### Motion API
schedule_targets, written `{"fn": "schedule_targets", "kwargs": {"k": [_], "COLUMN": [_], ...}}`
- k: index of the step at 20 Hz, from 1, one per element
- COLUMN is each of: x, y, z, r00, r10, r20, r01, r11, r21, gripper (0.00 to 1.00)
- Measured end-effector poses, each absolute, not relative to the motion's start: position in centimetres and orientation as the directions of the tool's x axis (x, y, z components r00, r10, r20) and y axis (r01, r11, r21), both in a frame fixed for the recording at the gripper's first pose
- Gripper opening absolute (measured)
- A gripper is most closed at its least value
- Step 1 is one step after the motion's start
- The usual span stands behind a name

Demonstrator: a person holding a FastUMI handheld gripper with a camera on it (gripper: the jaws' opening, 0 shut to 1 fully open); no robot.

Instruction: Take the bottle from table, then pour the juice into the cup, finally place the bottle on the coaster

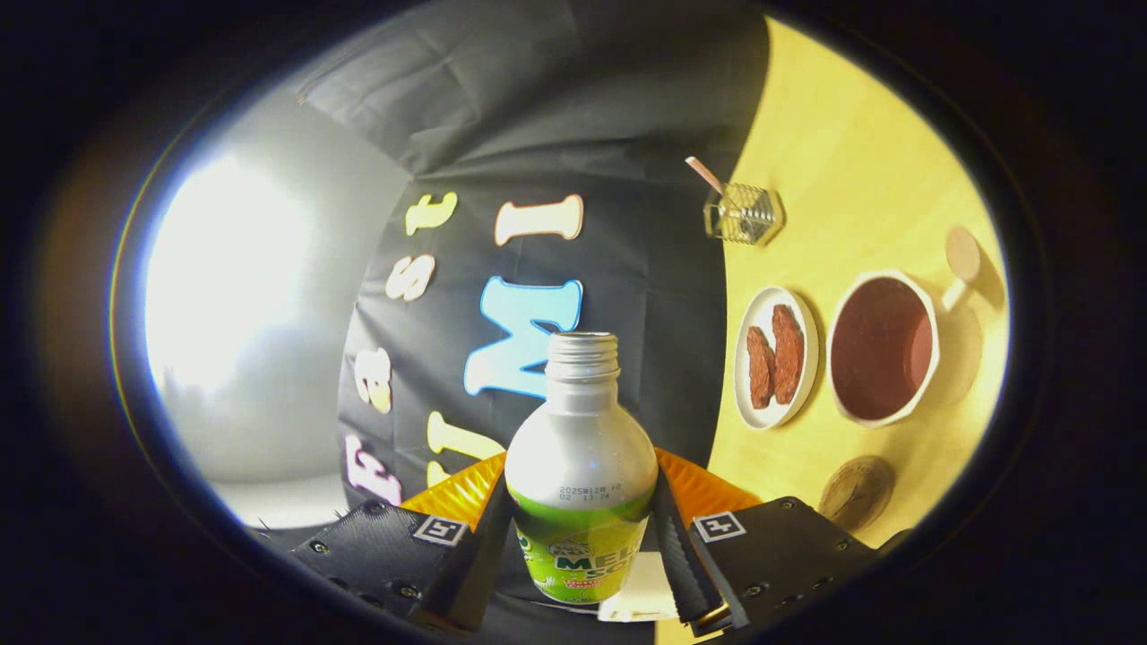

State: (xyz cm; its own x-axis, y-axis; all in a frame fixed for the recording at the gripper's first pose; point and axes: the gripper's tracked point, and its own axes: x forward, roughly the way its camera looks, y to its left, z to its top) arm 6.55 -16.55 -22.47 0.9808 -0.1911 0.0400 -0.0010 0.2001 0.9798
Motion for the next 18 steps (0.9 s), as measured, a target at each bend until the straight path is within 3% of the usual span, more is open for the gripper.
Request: {"fn": "schedule_targets", "kwargs": {"k": [8,12,18], "x": [7.5,7.6,7.8], "y": [-13.0,-12.0,-11.3], "z": [-21.4,-21.0,-22.0], "r00": [0.995,0.996,0.994], "r10": [-0.096,-0.085,-0.099], "r20": [0.0,-0.023,-0.054], "r01": [0.055,0.079,0.113], "r11": [0.57,0.756,0.9], "r21": [0.82,0.65,0.42], "gripper": [0.77,0.77,0.77]}}
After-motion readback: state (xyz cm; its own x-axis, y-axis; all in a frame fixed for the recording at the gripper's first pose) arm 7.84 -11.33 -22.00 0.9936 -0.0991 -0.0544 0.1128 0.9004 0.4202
